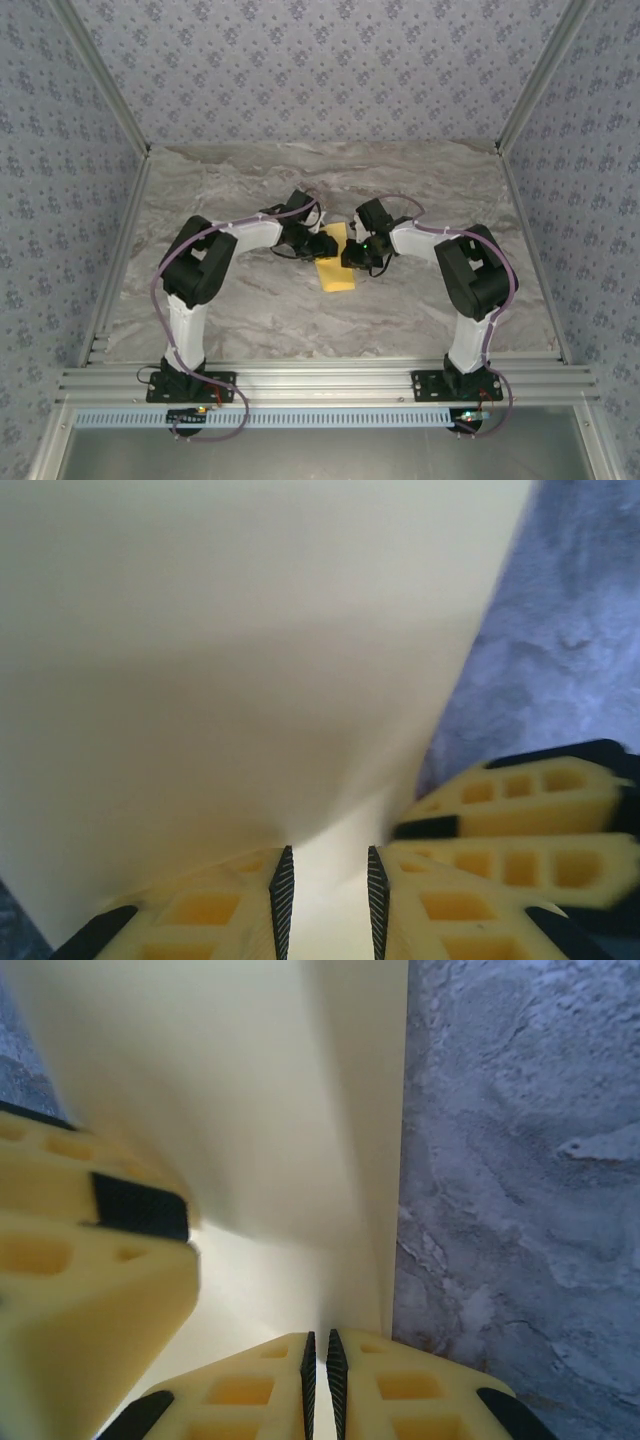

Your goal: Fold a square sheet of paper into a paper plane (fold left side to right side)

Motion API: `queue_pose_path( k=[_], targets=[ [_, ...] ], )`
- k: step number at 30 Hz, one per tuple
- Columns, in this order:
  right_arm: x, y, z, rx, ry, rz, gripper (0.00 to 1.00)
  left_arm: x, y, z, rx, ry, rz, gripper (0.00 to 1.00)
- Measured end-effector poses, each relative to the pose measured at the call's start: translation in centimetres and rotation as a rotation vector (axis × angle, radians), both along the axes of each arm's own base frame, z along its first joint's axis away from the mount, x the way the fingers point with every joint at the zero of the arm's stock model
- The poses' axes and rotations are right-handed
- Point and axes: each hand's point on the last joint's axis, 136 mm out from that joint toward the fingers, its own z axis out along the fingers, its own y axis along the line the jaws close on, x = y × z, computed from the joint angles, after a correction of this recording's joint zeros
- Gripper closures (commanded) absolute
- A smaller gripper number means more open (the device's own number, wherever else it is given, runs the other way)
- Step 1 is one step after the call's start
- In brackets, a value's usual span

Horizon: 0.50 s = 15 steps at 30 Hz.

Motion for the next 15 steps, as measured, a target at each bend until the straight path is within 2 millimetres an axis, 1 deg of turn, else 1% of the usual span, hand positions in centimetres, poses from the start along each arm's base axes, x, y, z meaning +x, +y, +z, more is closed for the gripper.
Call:
queue_pose_path(
  k=[9,11,15],
  targets=[
    [0.1,0.1,0.7,0.059,-0.001,0.009,0.83,0.0,0.2,-0.5,0.023,-0.006,0.007,0.73],
    [0.6,-0.1,1.4,0.093,-0.006,0.0,0.83,0.0,0.2,-0.5,0.025,-0.007,0.012,0.73],
    [2.7,-0.5,3.6,0.181,-0.05,-0.024,0.83,0.0,0.2,-0.5,0.027,-0.013,0.017,0.73]
  ],
)
